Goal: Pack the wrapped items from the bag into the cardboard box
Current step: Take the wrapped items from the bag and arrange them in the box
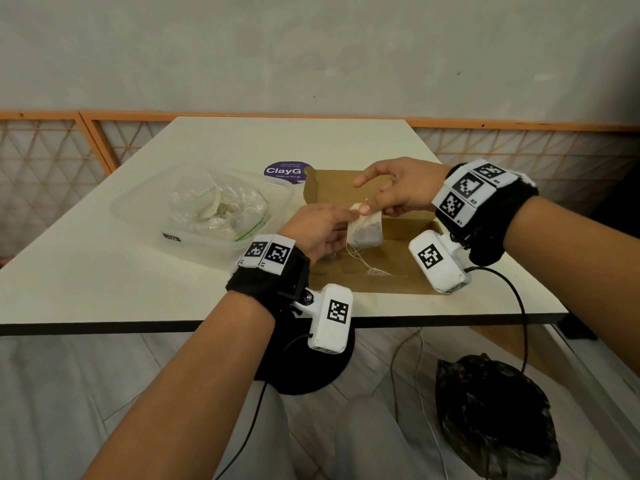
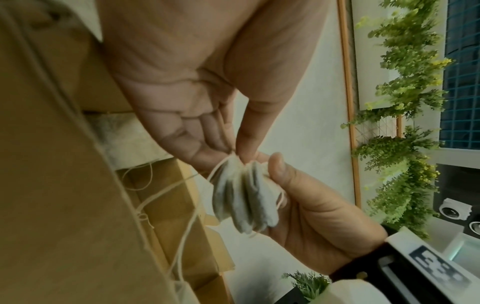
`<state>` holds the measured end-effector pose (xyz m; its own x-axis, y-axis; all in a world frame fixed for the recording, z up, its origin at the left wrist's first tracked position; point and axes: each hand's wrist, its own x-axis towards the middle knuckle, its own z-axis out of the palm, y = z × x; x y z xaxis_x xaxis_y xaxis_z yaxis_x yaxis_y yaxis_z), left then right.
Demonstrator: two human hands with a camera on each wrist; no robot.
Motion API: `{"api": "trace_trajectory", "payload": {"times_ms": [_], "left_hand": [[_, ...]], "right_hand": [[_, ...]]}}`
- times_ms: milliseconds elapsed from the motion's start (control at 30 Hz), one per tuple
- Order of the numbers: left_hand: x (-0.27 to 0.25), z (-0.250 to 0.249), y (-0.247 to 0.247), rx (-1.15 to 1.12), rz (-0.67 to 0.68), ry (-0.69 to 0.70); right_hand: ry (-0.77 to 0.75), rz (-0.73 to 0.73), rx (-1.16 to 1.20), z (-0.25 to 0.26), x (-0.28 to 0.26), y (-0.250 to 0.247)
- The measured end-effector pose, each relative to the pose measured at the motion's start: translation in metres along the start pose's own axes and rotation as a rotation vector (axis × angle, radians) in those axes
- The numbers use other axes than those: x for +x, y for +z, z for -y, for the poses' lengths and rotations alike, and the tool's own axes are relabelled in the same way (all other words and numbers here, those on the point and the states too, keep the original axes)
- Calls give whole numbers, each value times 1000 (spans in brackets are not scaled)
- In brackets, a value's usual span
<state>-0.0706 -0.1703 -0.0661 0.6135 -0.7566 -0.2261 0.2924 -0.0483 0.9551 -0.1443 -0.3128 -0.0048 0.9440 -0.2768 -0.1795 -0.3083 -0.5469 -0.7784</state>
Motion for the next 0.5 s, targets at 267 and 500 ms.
{"api": "trace_trajectory", "payload": {"times_ms": [267, 500], "left_hand": [[-3, -1, 1, -15, 59, -12], [-7, 5, 3, 24, 39, 91]], "right_hand": [[-79, -120, -54, -6, 2, 8], [-29, -233, -48, -14, -2, 12]]}}
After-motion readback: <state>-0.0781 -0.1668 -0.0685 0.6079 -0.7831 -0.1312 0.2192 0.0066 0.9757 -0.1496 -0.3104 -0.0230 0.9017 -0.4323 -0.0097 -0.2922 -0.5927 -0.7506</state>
